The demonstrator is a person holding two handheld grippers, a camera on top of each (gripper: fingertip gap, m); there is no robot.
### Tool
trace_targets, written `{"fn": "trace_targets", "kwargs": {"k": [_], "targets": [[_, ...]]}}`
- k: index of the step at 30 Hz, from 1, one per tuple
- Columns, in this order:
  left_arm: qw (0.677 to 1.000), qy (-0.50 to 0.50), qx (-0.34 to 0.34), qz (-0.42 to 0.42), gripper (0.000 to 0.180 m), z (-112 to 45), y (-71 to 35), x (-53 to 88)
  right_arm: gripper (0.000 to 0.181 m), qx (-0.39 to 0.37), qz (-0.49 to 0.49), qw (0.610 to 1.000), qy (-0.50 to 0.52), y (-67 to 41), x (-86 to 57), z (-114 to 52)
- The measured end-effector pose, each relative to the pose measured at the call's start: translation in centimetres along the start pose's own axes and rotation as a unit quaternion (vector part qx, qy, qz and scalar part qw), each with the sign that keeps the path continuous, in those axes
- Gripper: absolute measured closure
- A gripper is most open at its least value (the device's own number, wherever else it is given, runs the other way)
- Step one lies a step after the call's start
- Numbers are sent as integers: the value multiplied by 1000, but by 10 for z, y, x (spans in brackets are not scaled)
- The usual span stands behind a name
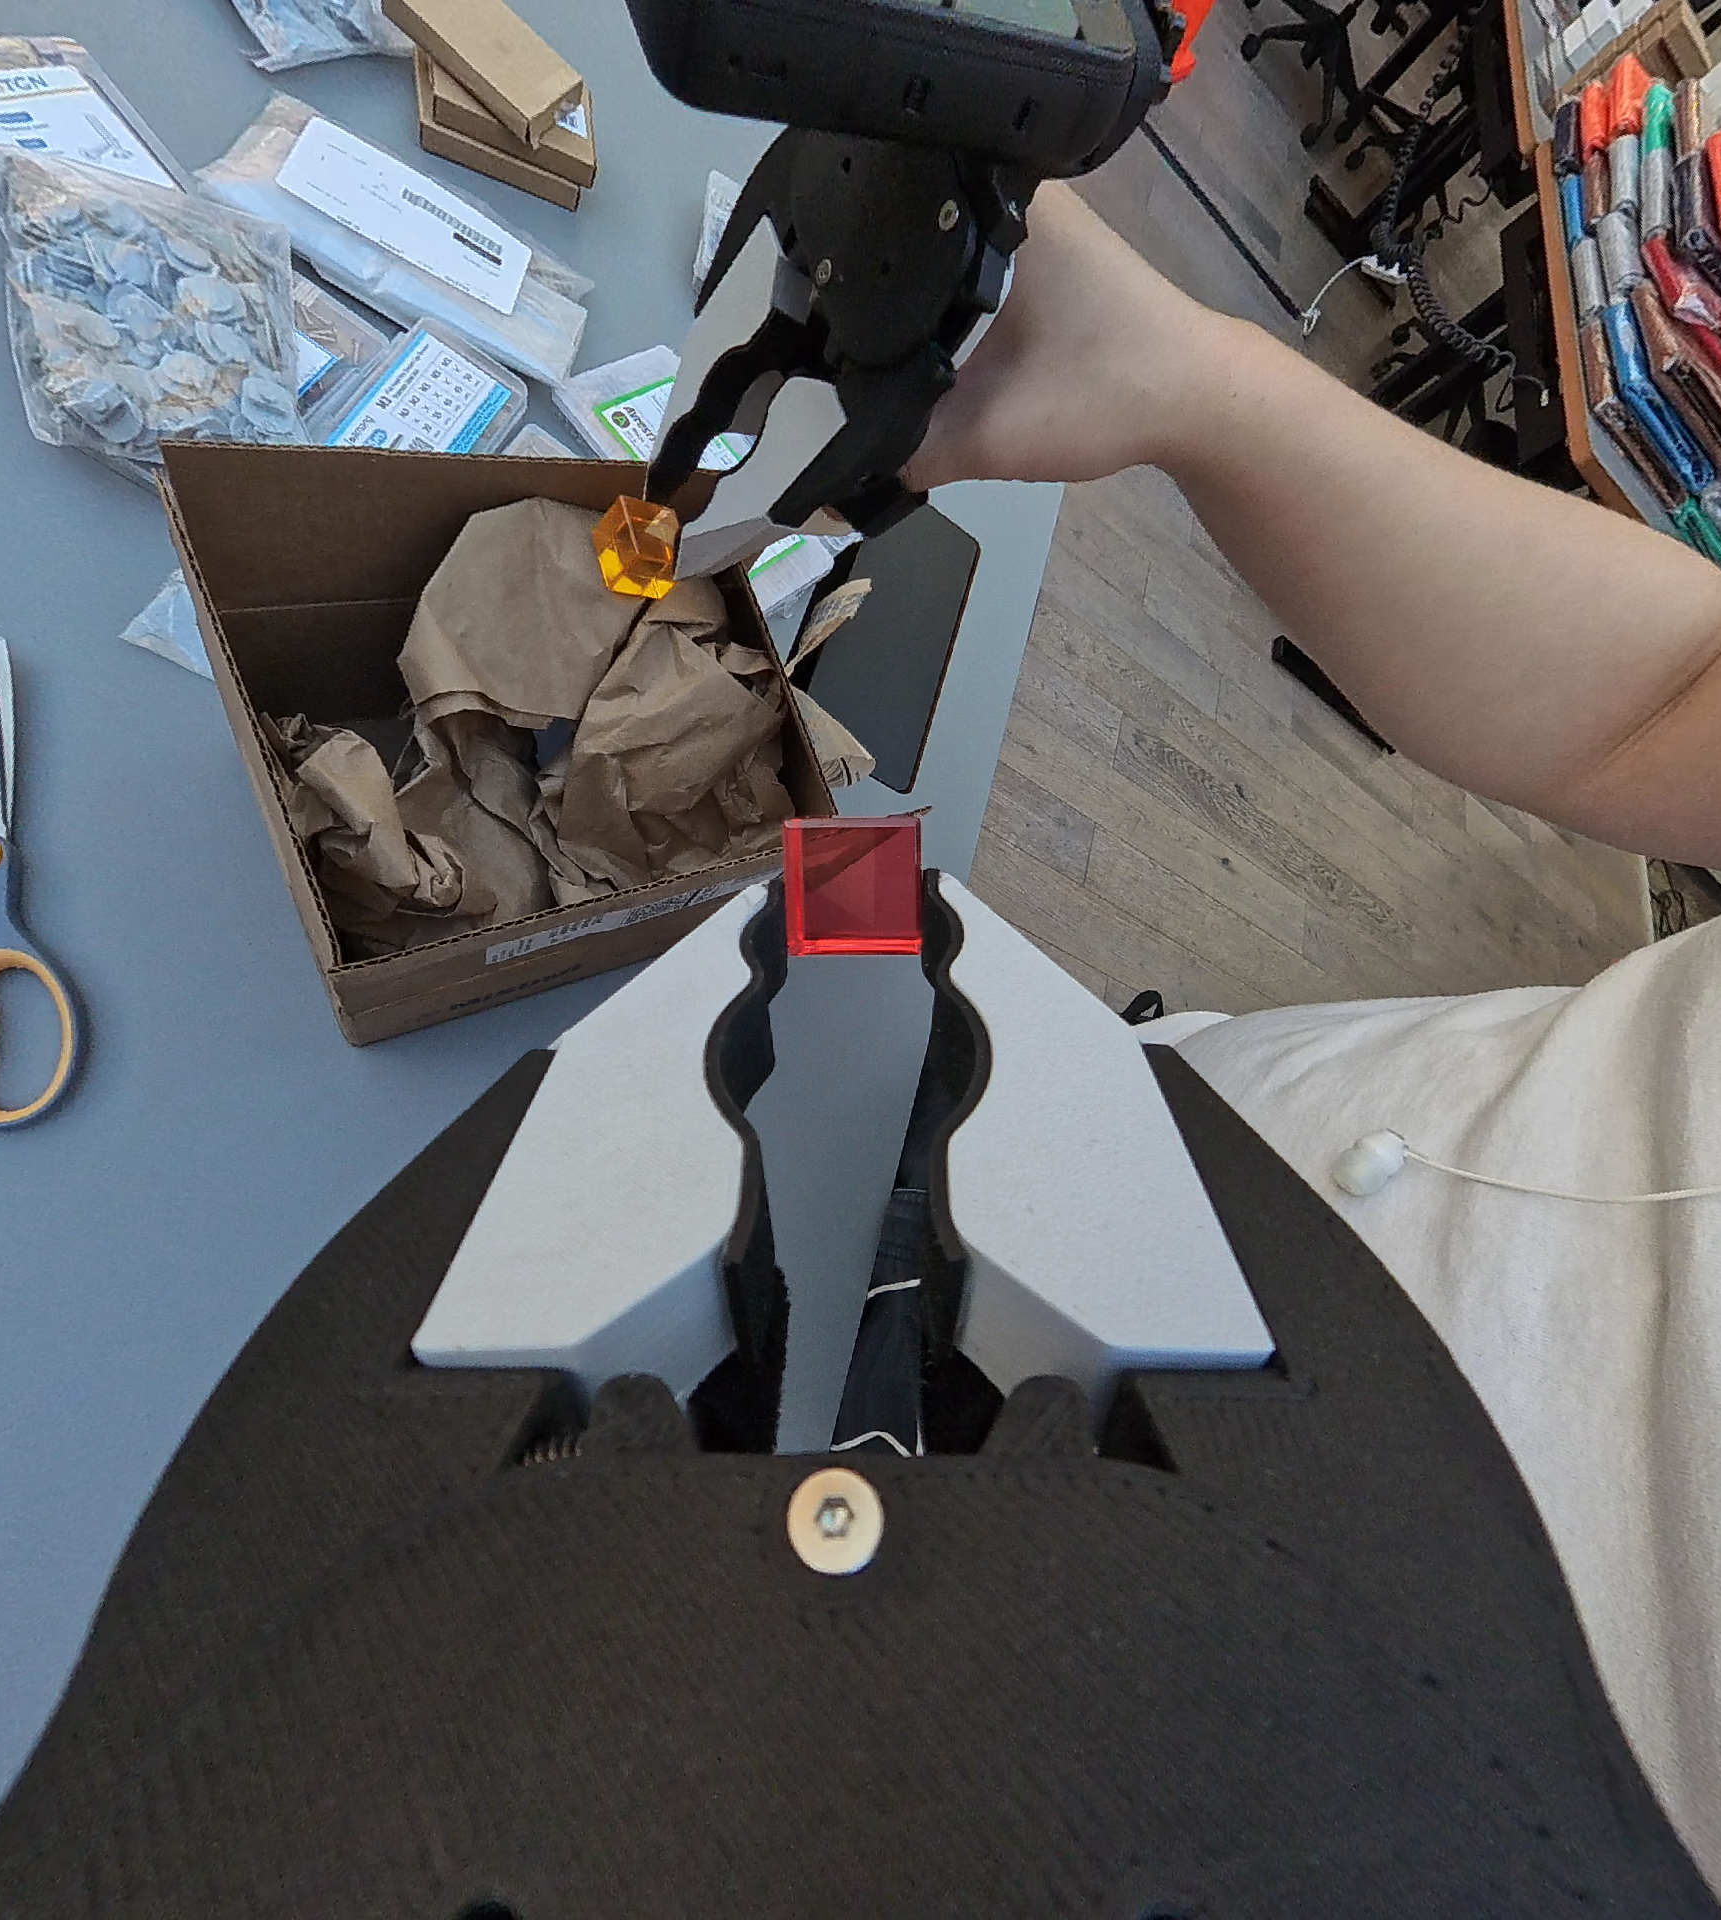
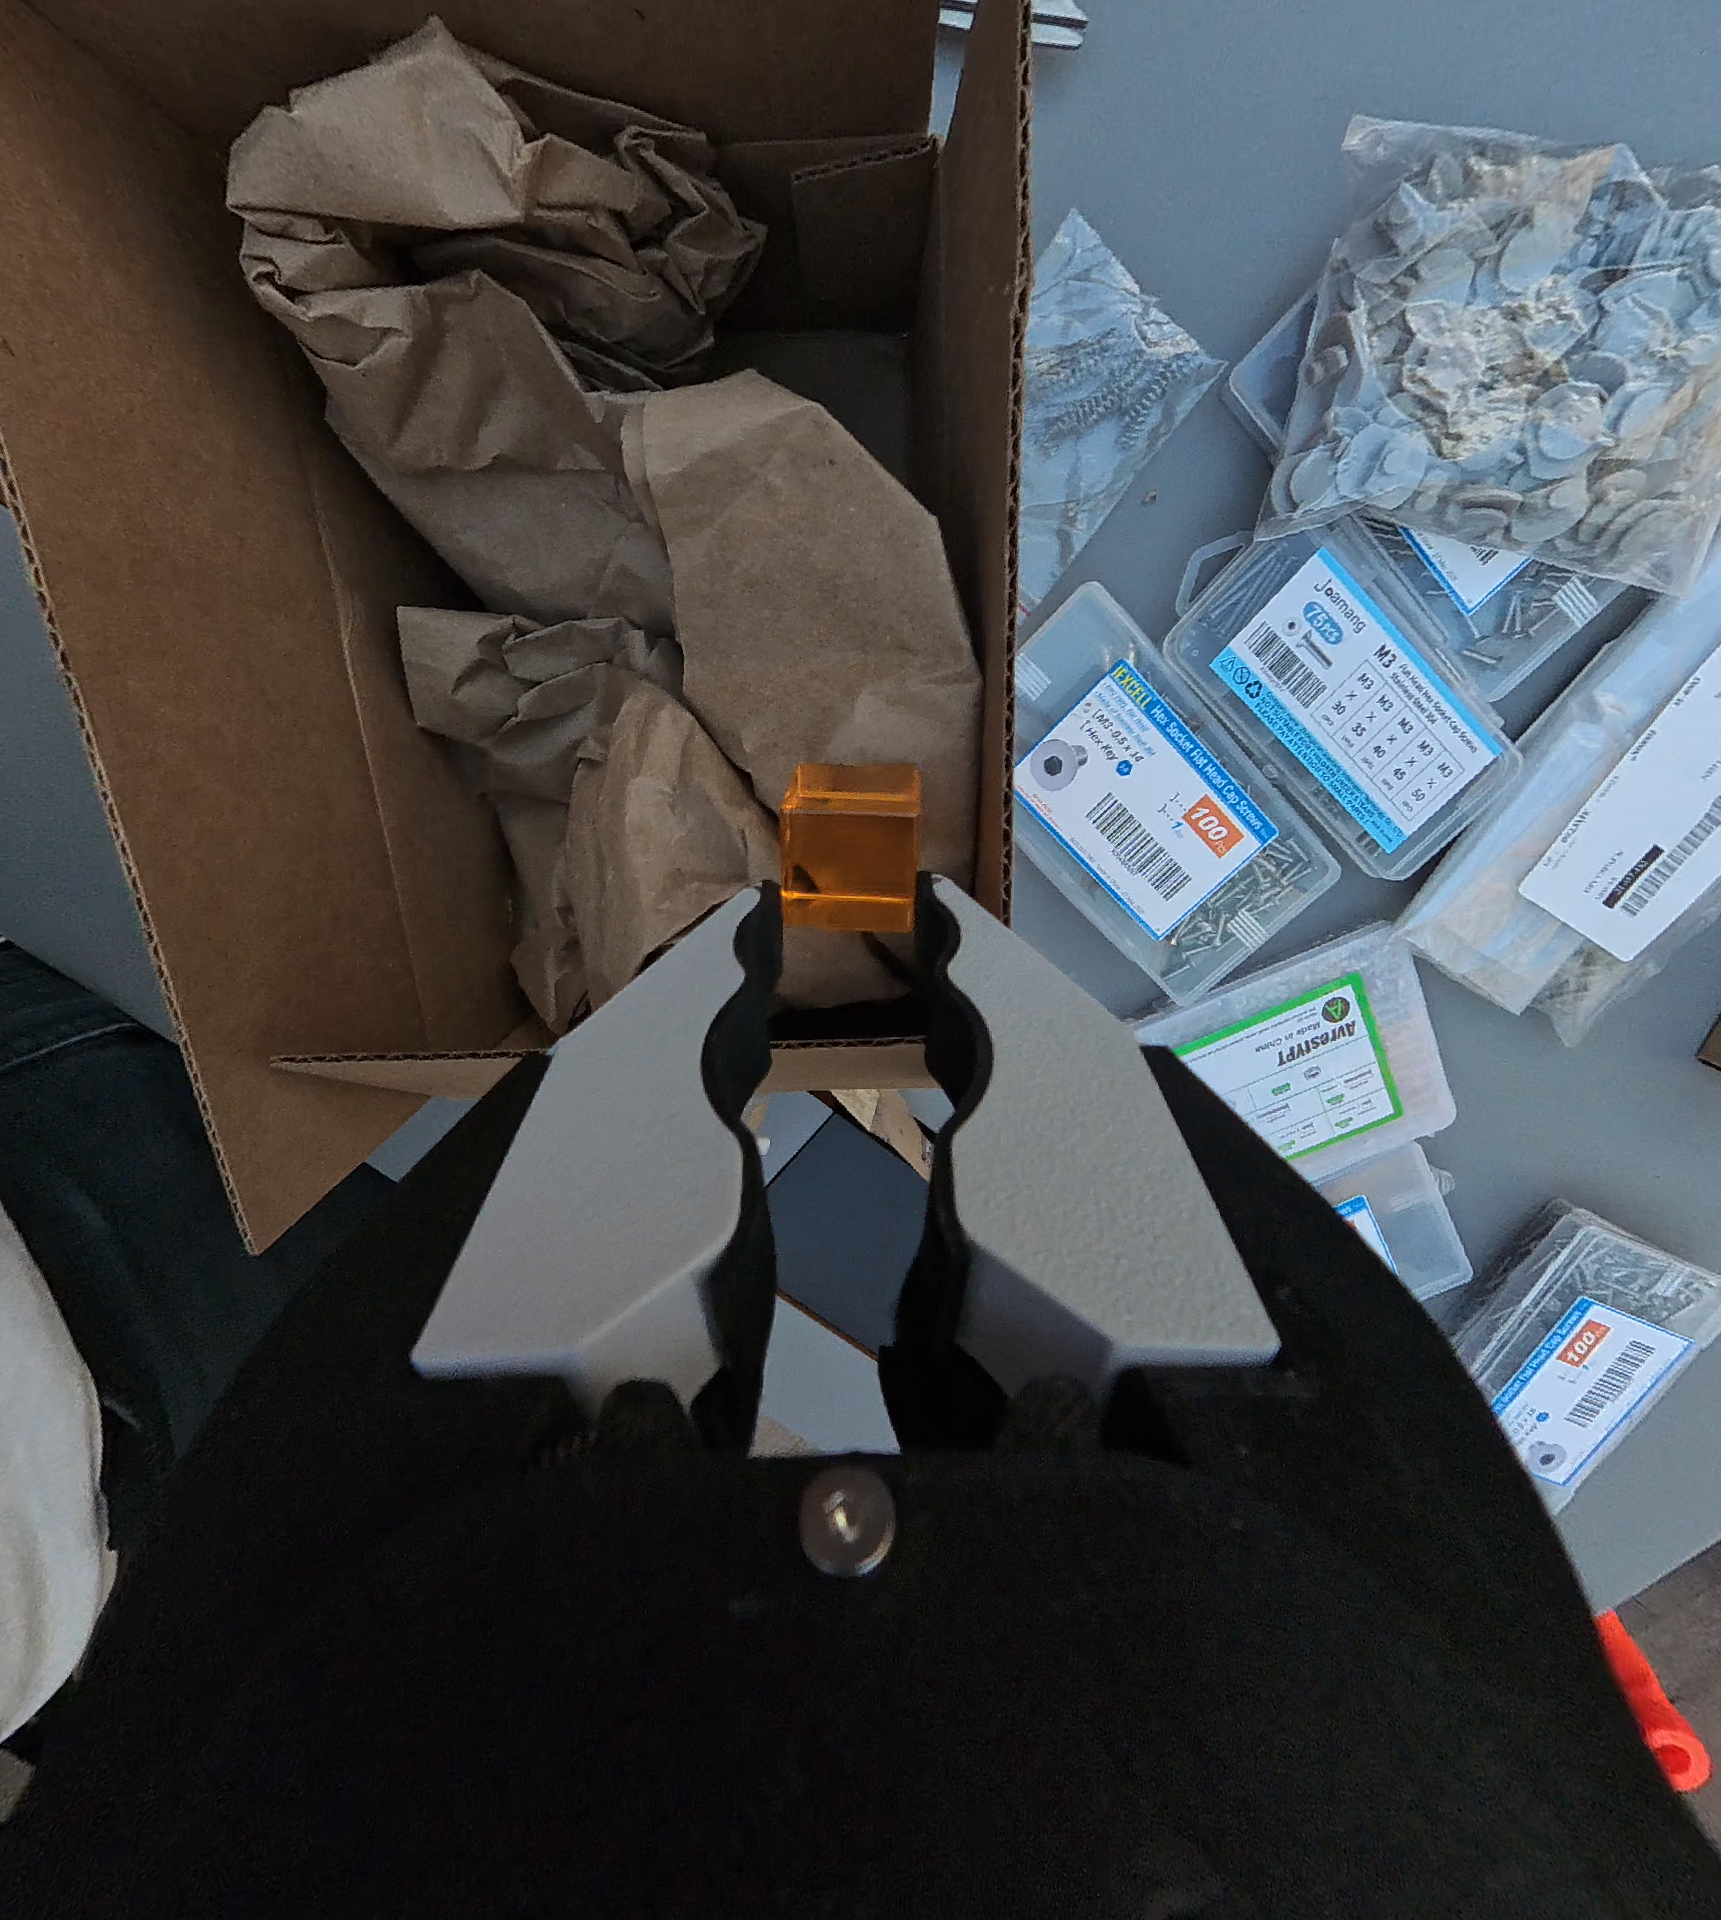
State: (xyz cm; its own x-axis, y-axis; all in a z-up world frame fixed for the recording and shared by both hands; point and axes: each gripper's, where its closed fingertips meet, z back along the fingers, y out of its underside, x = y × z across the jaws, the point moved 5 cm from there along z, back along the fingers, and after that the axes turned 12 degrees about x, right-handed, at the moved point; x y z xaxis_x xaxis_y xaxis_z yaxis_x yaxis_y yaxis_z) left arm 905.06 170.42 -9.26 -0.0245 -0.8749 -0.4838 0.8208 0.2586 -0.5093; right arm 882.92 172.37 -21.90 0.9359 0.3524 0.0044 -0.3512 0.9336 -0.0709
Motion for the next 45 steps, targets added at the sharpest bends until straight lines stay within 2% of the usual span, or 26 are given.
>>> {"fn": "trace_targets", "kwargs": {"k": [6,10,21,33,37,40,43,45], "targets": [[1000,1,1,-1,156,-1,0,-1,158,29,-32,998,-39,1,2,4],[1000,2,1,0,156,-2,0,-1,157,46,-20,998,-32,0,2,-1],[1000,5,0,3,156,-1,1,1,157,38,29,999,-10,-5,8,-1],[1000,3,2,3,156,-1,1,2,143,19,29,999,-5,-3,7,4],[1000,6,-2,4,156,-3,-2,4,141,-24,15,1000,5,5,2,25],[1000,21,-10,-1,156,-11,-9,4,138,-126,27,992,14,14,10,56],[998,49,-35,-24,156,-25,-24,0,139,-264,60,961,-50,22,48,89],[994,70,-57,-67,156,-36,-33,-6,137,-320,42,934,-151,27,74,99]]}}
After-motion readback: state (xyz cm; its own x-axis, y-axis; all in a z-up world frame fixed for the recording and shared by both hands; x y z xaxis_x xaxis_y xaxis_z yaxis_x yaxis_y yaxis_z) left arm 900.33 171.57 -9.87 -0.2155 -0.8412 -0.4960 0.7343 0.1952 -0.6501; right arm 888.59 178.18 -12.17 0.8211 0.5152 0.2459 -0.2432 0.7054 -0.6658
